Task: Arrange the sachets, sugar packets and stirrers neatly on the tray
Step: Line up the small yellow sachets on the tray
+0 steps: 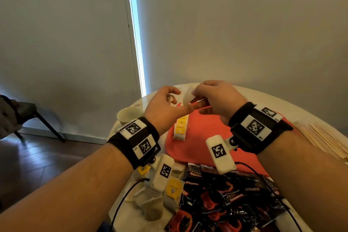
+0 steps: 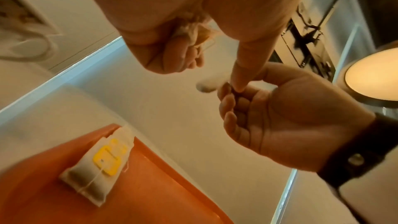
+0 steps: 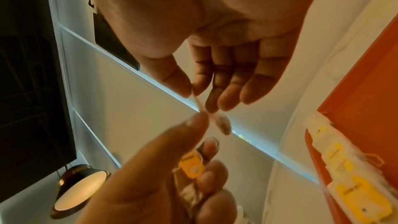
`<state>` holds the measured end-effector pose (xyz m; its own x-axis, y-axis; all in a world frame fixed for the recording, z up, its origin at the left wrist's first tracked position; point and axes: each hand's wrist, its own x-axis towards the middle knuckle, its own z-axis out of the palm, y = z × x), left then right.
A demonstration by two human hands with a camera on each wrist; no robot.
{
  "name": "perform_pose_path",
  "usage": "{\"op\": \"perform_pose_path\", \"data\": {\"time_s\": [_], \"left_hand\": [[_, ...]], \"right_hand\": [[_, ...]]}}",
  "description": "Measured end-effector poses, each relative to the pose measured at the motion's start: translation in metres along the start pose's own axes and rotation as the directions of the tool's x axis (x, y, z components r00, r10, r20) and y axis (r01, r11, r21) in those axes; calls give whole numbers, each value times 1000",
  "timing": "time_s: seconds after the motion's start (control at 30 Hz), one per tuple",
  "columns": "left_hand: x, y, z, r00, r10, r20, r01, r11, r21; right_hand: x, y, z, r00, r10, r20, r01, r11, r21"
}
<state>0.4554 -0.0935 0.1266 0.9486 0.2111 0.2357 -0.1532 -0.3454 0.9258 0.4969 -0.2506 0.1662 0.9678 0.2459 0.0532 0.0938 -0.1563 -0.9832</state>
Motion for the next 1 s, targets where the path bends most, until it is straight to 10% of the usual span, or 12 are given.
{"op": "perform_pose_path", "data": {"time_s": [0.6,1.0], "left_hand": [[9,-12,-20,991,-134,24,136,981,-138],[15,-8,-27,945,-325,20,307,870,-385]], "right_hand": [[0,3,19,995,-10,98,11,1000,-5],[7,43,24,938,333,99,-326,942,-81]]}}
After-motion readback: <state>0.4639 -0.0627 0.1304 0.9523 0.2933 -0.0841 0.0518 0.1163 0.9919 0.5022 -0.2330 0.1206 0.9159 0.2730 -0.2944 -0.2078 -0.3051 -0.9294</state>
